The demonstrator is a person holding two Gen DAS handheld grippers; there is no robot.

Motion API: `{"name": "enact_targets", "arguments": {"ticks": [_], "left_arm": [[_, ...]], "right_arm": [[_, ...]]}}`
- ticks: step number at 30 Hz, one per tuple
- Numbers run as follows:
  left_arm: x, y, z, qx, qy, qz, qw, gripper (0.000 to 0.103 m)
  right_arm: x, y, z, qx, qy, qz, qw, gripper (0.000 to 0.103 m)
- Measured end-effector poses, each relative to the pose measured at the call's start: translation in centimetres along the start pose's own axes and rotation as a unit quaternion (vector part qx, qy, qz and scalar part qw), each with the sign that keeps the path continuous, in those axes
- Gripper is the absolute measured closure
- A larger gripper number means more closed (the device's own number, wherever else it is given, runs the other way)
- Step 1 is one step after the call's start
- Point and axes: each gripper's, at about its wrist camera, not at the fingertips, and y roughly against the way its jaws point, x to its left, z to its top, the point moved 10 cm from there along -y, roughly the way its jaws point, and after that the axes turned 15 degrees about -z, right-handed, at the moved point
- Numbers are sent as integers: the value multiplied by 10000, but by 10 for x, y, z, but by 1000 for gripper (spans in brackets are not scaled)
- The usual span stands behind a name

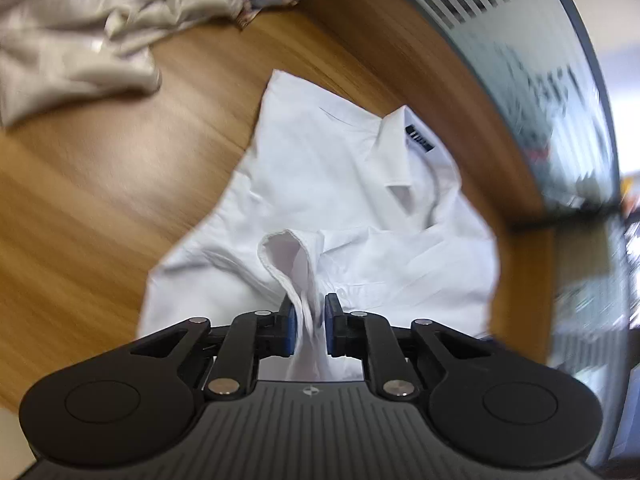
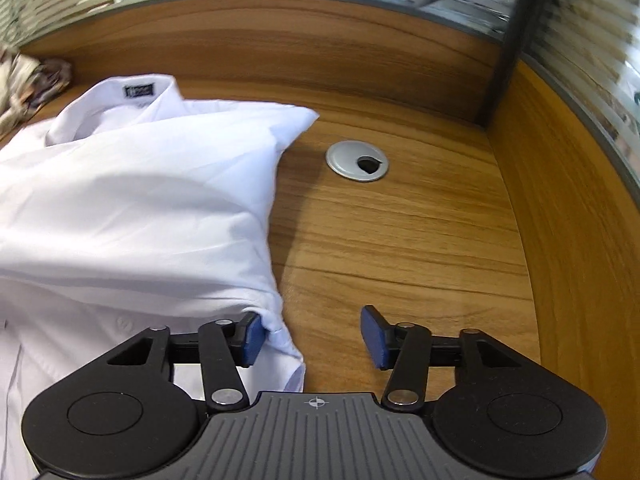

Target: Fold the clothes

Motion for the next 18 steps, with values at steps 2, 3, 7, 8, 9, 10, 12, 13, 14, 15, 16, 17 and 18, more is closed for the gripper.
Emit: {"name": "enact_targets", "arguments": {"ticks": [2,3,7,8,9,10,12,13,14,15,16,17,18], "left_arm": [[-8,0,-1,-56,-621,195,9979,62],[-14,0,0,-97,-874,206,9959,60],[-56,0,9,-438,-1728,26,9840,44],[-69,-2,12,-517,-1928,-53,9799,38],[-81,-7,15,-548,-2119,-105,9757,33],[-93,-12,18,-544,-2303,-158,9715,32],[-116,-29,22,-389,-2600,-264,9645,30],[-126,-39,24,-304,-2733,-325,9609,30],[-137,-50,26,-219,-2850,-399,9575,29],[-147,-60,28,-131,-2949,-469,9543,28],[-156,-72,29,-41,-3049,-531,9509,28],[-165,-85,31,41,-3148,-577,9474,27],[-173,-98,32,111,-3243,-618,9439,26]], "right_arm": [[0,6,-1,10,22,25,10000,52],[-1,7,0,29,17,36,10000,52],[-2,20,-1,114,-70,83,9999,52],[-4,23,-3,152,-141,92,9997,53],[-6,26,-3,199,-270,104,9994,53],[-9,29,-4,250,-438,125,9986,53],[-15,35,-3,345,-888,231,9952,53],[-17,37,-4,384,-1128,268,9925,53],[-20,39,-4,432,-1389,304,9889,53],[-23,40,-5,487,-1663,349,9843,53],[-25,40,-6,545,-1954,416,9783,53],[-28,40,-7,607,-2260,500,9709,53],[-29,40,-8,671,-2568,586,9624,54]]}}
